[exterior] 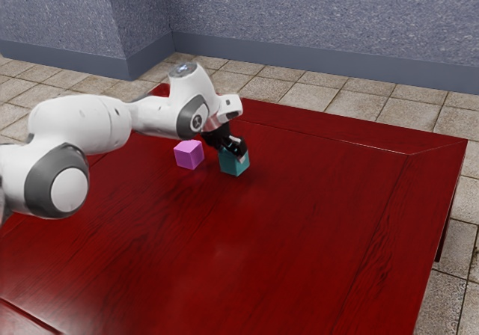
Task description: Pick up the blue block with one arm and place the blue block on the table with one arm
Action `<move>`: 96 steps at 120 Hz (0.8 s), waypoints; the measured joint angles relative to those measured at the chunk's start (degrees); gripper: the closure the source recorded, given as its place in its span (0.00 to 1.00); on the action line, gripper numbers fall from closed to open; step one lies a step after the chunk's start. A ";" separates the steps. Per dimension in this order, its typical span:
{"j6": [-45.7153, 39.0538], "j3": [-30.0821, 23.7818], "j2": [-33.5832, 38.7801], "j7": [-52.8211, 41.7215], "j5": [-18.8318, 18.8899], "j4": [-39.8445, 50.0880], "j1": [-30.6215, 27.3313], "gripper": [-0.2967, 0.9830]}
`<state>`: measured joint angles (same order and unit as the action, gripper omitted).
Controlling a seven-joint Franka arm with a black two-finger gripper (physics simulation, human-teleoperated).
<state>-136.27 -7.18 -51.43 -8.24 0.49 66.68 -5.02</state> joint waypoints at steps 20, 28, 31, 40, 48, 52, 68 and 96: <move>-0.26 0.14 -0.34 -0.19 -0.07 -0.10 0.42 0.39; -0.40 0.16 -0.11 -0.34 -0.14 -0.12 0.48 0.35; -0.44 0.19 0.07 -0.39 -0.15 -0.12 0.47 0.33; -0.52 0.23 1.08 -0.51 -0.19 -0.12 0.34 0.30; -0.47 0.24 3.12 -0.61 -0.24 -0.10 0.03 0.28; -0.31 0.15 5.47 -0.65 -0.30 0.18 -0.04 0.28; 7.03 -1.25 34.48 -1.94 -0.76 13.59 1.47 0.26; 37.64 -1.06 48.81 -12.49 1.25 18.26 1.56 0.24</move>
<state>-98.63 -8.24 -2.61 -20.72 1.74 84.94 -3.46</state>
